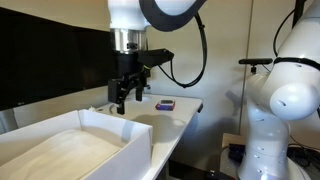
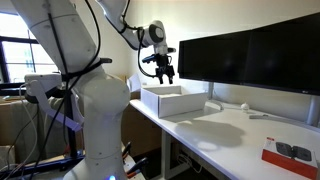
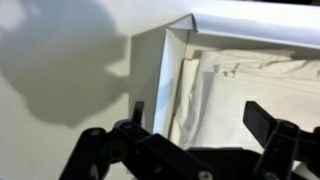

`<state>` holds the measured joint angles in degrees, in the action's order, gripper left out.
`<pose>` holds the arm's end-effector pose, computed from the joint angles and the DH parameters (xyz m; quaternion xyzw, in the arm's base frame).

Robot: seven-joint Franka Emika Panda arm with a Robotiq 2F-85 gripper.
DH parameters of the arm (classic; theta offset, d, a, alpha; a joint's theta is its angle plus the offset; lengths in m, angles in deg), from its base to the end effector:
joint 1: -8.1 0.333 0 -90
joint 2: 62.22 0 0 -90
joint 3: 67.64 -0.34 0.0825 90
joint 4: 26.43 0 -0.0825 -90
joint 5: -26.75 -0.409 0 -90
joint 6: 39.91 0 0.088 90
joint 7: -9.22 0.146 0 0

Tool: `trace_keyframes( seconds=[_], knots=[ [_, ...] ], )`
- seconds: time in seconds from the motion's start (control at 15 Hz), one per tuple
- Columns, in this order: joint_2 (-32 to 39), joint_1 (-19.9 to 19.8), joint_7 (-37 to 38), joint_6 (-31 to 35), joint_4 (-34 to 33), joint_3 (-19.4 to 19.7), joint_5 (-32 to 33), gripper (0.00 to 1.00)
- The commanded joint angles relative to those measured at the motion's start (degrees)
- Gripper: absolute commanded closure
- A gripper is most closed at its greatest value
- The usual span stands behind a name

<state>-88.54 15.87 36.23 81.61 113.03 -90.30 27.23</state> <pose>0.3821 0.2264 0.4426 0.9942 0.0180 0.0920 0.0525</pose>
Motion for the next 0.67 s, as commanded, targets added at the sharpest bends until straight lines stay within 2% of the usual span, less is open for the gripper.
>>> trace_keyframes(
  seconds=[0.0, 0.33, 0.53, 0.6],
  knots=[
    [5.7, 0.6, 7.0, 7.5, -3.3, -2.8, 0.4, 0.0],
    [13.9, -0.4, 15.9, 18.1, -6.7, -6.4, 7.3, 0.0],
    [16.9, 0.9, 20.3, 18.1, -9.7, -6.2, 12.2, 0.0],
    [14.9, 2.2, 17.7, 17.9, -7.4, -4.3, 10.2, 0.0]
  ],
)
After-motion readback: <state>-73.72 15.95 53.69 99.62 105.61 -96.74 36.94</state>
